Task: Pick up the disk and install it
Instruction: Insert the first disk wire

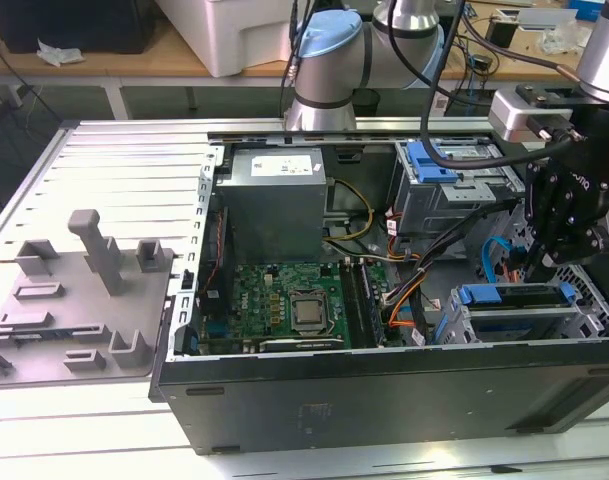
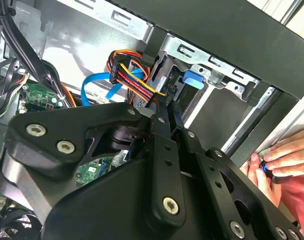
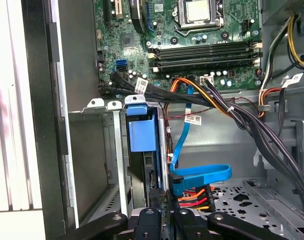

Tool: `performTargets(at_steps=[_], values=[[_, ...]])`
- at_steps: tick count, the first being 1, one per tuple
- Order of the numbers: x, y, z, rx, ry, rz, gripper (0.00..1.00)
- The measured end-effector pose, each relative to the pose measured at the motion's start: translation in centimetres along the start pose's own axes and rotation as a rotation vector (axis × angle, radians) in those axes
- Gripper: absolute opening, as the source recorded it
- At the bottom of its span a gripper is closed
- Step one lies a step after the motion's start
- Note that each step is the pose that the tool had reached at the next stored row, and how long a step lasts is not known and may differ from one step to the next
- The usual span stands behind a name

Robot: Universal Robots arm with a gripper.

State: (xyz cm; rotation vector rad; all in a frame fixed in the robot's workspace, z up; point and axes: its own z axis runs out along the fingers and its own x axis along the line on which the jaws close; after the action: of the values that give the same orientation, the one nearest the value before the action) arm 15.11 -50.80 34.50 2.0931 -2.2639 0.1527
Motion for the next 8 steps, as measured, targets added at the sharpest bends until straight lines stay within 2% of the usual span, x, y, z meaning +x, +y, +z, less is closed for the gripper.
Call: performTargets(at_steps=[8], values=[[0.03, -0.01, 0.00, -0.0019, -0.0008, -0.004, 0.16]])
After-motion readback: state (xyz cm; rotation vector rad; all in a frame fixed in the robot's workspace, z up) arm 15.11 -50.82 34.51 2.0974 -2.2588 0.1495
